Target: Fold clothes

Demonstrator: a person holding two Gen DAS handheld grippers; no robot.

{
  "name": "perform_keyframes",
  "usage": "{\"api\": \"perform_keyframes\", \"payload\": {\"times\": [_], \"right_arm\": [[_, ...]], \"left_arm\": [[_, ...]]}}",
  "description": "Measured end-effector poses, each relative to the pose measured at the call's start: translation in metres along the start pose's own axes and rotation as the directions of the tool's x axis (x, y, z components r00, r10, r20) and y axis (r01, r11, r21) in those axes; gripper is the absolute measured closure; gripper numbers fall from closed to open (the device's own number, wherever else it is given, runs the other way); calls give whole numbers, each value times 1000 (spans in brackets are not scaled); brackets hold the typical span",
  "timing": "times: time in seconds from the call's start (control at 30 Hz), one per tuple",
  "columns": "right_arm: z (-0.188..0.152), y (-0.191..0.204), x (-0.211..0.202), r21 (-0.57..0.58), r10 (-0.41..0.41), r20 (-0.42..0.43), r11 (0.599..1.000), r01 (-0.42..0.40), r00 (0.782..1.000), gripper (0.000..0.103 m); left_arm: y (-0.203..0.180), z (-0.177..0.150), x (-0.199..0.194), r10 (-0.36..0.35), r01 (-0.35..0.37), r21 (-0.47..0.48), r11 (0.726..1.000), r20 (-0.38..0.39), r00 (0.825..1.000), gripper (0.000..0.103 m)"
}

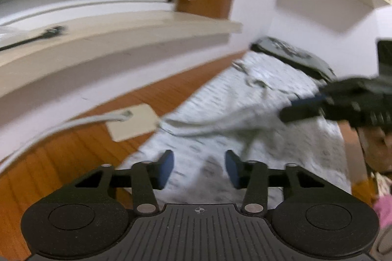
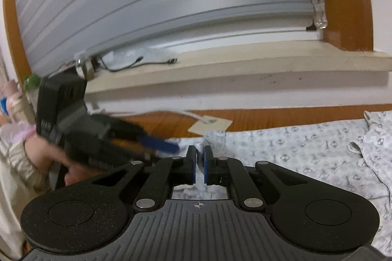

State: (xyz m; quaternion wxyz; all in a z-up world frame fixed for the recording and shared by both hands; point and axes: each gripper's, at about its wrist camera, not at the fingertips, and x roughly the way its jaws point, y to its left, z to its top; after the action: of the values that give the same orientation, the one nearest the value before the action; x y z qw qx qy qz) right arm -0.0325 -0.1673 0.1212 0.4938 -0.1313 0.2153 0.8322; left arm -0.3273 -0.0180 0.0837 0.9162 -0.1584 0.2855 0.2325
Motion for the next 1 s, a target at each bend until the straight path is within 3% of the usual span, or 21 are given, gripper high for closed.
{"api": "perform_keyframes", "payload": {"times": [0.07, 0.1, 0.23, 0.43, 0.63, 0.7, 0.73, 0.77, 0.8, 0.87, 1.0], "right_arm": [[1, -1, 1, 2, -13, 8, 1000, 13, 1000, 97], [2, -1, 2, 4, -11, 5, 1000, 11, 1000, 97], [3, 0, 4, -8, -18, 8, 1000, 18, 1000, 97], [-3, 2, 9, -37, -13, -24, 999, 12, 1000, 97], [-30, 12, 26, -91, 12, -161, 996, -27, 987, 94], [-36, 14, 25, -99, 12, -166, 995, -29, 986, 91], [-36, 14, 22, -95, 16, -162, 995, -32, 987, 79], [-37, 14, 20, -92, 20, -158, 995, -35, 987, 57], [-36, 15, 14, -100, 11, -146, 995, -25, 989, 50], [-37, 18, 3, -134, 0, -123, 991, -16, 992, 48], [-46, 23, -16, -165, -3, -114, 986, -16, 994, 48]], "left_arm": [[-8, -3, 1, -44, 45, 31, 999, -24, 999, 71], [-10, -5, 0, -58, 59, 45, 997, -33, 998, 73], [-15, -13, -6, -114, 118, 74, 990, -59, 992, 75], [-17, -21, -15, -102, 107, 85, 991, -56, 993, 75], [-12, -21, -21, -107, 110, 61, 992, -54, 993, 74], [-7, -19, -26, -88, 90, 54, 995, -37, 995, 74], [-5, -18, -30, -77, 78, 49, 996, -27, 997, 74], [0, -17, -32, -60, 60, 35, 998, -11, 998, 71], [5, -16, -35, -38, 38, 8, 999, 10, 999, 67], [17, -15, -37, 7, -5, -43, 999, 40, 999, 57], [30, -14, -33, 100, -94, -106, 990, 57, 993, 47]]}}
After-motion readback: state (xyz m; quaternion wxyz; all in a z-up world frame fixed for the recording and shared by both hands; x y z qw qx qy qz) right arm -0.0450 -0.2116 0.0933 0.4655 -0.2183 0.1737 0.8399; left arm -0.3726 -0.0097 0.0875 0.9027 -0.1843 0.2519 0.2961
